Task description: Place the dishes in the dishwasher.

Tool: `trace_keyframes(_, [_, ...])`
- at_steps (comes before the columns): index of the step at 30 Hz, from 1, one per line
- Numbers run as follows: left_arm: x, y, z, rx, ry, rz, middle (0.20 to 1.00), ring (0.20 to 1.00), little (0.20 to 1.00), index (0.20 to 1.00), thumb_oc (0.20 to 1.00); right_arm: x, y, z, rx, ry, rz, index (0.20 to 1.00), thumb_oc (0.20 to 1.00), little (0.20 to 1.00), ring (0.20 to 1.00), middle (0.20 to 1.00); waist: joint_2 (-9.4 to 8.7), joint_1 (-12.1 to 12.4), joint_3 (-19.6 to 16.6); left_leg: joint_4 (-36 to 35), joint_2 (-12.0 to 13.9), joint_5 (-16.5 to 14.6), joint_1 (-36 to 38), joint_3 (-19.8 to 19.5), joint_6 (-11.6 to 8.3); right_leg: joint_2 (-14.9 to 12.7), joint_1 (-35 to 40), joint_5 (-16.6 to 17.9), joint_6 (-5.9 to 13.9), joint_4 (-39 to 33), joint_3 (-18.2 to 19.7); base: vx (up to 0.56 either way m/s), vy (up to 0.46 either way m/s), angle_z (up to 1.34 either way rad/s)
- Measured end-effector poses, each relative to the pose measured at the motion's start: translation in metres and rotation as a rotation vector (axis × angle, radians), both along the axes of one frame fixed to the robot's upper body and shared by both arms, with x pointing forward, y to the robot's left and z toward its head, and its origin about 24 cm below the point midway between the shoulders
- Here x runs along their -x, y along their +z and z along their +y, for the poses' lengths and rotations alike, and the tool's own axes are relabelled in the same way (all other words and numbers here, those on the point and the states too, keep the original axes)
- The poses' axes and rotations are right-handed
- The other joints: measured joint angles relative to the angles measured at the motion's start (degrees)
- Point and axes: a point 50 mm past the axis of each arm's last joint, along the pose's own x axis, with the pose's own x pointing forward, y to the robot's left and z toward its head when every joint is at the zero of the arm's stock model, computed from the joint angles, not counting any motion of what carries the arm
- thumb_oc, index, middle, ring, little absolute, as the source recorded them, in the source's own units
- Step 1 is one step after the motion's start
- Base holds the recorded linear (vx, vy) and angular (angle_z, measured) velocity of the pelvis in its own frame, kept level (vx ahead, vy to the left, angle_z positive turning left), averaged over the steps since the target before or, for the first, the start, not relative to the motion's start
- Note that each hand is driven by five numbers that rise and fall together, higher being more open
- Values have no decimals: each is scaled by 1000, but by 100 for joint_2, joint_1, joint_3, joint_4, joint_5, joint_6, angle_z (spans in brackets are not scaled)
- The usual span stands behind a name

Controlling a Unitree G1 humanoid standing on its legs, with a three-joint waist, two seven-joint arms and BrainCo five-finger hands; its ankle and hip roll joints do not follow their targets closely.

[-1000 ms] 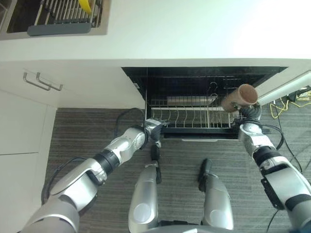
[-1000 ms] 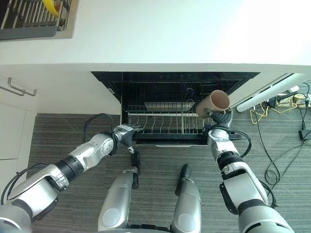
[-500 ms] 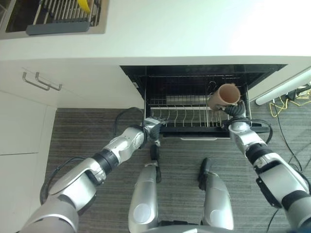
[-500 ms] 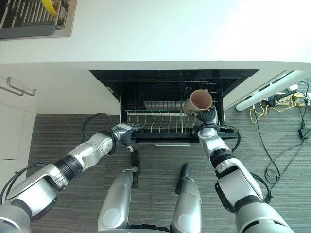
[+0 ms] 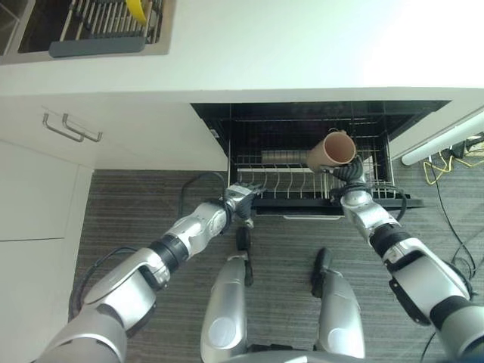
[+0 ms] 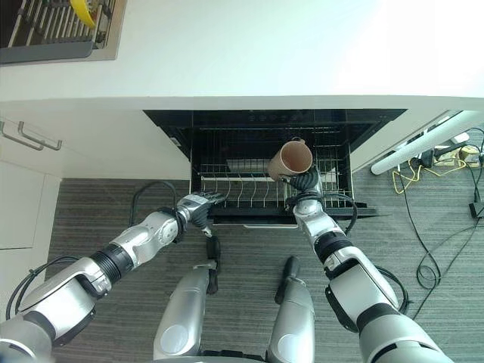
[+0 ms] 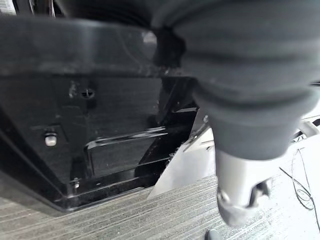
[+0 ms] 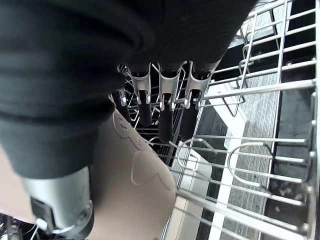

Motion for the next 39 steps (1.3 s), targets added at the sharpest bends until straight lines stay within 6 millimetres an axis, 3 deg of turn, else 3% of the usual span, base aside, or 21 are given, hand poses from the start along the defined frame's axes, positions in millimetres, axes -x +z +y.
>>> trace_keyframes(8, [-2, -1, 8, -18, 10, 5, 1000, 1000, 1000, 1000, 1000, 4, -7, -32, -19, -130, 87, 200, 200, 200, 200, 200, -126, 57, -34, 39, 140, -7, 6, -118, -28, 128, 78, -105, -26, 94, -123, 24, -70, 3])
trace_keyframes(22, [-2, 2, 4, -9, -14, -2, 1000, 1000, 1000, 1000, 1000, 4, -4, -36, -17, -156, 78, 200, 200, 200, 200, 200, -122, 75, -53, 30, 97, -9, -94, -100, -23, 94, -72, -98, -17, 100, -71, 0, 0, 0])
trace_keyframes(23, [-2, 2, 4, -9, -14, -2, 1000, 1000, 1000, 1000, 1000, 4, -4, -36, -16, -154, 80, 416, 416, 416, 416, 416, -123, 81, -53, 35, 99, -9, -94, -101, -23, 95, -69, -99, -17, 103, -74, 0, 0, 0])
trace_keyframes(24, [-2, 2, 4, -9, -14, -2, 1000, 1000, 1000, 1000, 1000, 4, -4, -36, -7, -150, 83, 765, 765, 765, 765, 765, -124, 89, -52, 44, 99, -9, -95, -101, -23, 95, -53, -99, -17, 110, -74, 0, 0, 0])
trace_keyframes(25, [-2, 2, 4, -9, -15, -2, 1000, 1000, 1000, 1000, 1000, 3, -4, -37, -1, -150, 84, 1000, 1000, 1000, 1000, 1000, -124, 93, -52, 50, 99, -8, -99, -100, -23, 95, -52, -99, -17, 116, -74, 0, 0, 0])
trace_keyframes(30, [-3, 3, 3, -8, -18, -6, 1000, 1000, 1000, 1000, 1000, 2, -3, -36, 12, -148, 88, 1000, 1000, 1000, 1000, 1000, -126, 107, -51, 57, 88, -7, -102, -101, -23, 93, -50, -99, -18, 121, -76, 0, 6, 0])
trace_keyframes(33, [-3, 3, 3, -3, -16, -14, 1000, 1000, 1000, 1000, 1000, 2, -2, -31, -75, -139, 48, 1000, 1000, 1000, 1000, 1000, -123, 99, -51, 63, 71, -7, -100, -98, -22, 89, -48, -99, -18, 121, -70, 12, 36, 0])
trace_keyframes(37, [0, 1, 6, 41, 9, -69, 1000, 1000, 1000, 1000, 1000, 3, 16, 1, -193, -11, -136, 1000, 1000, 1000, 1000, 1000, -132, 46, -46, 65, 61, -7, -83, -100, -22, 84, -30, -95, -22, 113, -69, 0, 0, 0])
trace_keyframes(39, [6, -1, 11, 87, 80, -104, 1000, 1000, 1000, 1000, 1000, 28, 36, 35, -331, 149, -324, 1000, 1000, 1000, 1000, 1000, -157, -45, -33, 59, 49, -9, -85, -84, -21, 79, -91, -100, -26, 116, -38, 12, 44, -5])
